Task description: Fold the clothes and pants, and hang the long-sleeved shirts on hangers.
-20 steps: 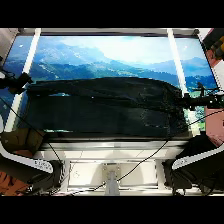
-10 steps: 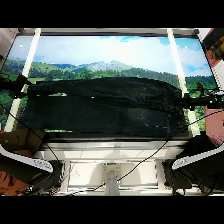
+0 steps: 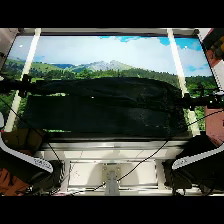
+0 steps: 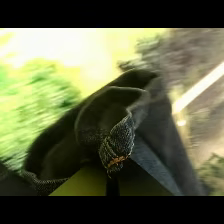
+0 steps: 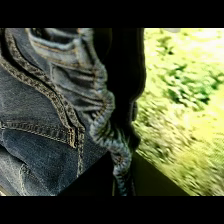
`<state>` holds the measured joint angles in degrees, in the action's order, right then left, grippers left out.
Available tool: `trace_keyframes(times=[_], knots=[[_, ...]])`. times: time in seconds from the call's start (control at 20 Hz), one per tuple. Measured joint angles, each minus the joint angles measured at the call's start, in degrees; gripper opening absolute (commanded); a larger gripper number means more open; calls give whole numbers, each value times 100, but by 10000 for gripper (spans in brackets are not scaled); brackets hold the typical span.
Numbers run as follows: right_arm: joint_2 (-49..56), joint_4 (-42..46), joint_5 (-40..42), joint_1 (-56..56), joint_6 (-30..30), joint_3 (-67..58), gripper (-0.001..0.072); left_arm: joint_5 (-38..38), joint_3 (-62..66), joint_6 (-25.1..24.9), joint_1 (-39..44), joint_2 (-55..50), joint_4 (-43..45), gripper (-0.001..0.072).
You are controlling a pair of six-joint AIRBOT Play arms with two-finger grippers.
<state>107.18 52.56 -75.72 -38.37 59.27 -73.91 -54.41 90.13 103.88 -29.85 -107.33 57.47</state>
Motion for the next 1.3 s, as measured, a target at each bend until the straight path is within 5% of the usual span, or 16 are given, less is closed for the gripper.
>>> trace_keyframes(times=[0.45, 0.65, 0.95, 1.3], knots=[[-70, 98, 76, 4, 0, -7, 55, 638, 1639, -2468, 249, -20, -1300, 17], [-188, 251, 431, -11, 2, -13, 55, -260, 2052, -3560, 415, 68, -807, 17], [-254, 306, 717, -11, 63, -13, 55, -2194, 1513, -2983, 442, 17, 2044, 19], [-258, 317, 763, -13, 160, -17, 56, -2999, 857, -2636, 463, -107, 2570, 20]])
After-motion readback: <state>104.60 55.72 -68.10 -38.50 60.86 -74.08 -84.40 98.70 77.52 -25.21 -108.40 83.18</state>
